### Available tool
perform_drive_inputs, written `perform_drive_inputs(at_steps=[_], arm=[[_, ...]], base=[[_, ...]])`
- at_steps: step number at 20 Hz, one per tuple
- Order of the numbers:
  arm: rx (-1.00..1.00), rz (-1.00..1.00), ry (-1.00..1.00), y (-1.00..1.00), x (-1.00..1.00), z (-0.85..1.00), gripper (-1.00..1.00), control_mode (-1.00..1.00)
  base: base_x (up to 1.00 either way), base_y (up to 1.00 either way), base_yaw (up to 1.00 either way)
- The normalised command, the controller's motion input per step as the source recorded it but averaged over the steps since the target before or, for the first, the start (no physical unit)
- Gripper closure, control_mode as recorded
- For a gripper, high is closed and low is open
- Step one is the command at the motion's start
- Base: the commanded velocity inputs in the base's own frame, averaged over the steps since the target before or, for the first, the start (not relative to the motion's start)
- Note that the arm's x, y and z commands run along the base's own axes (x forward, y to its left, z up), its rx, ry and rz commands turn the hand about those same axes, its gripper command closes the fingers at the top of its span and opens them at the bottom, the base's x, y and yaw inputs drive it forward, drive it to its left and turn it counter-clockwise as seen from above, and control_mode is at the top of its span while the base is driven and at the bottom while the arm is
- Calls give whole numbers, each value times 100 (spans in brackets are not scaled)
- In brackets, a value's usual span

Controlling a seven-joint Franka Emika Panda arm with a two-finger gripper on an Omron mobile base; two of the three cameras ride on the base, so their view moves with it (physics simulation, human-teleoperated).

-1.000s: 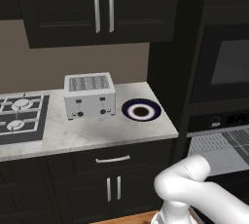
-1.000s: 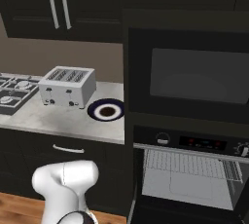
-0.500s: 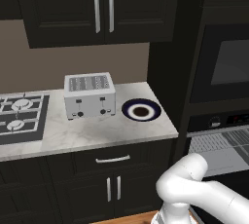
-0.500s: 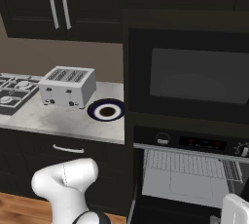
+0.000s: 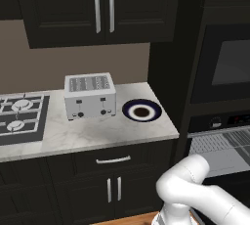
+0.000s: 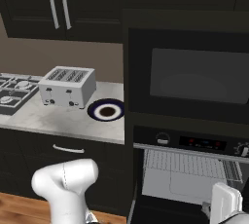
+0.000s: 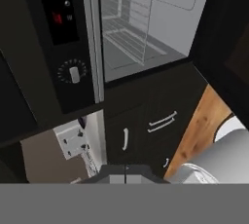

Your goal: Take the fish from the oven and place it on the plate on the counter.

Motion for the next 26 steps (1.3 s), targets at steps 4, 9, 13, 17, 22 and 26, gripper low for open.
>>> perform_drive_inputs(at_steps=[4,9,13,17,22,26], arm=[[10,0,-7,0,59,-72,100,-100],[13,0,-9,0,47,-60,100,-100],[10,0,-6,0,37,-41,100,-100],[7,0,-3,0,38,-31,-100,-100],[4,0,0,0,32,-16,-100,-100],[0,0,0,0,29,-22,-100,-100]], base=[[0,0,0],[0,0,0],[0,0,0],[0,0,0],[0,0,0],[0,0,0]])
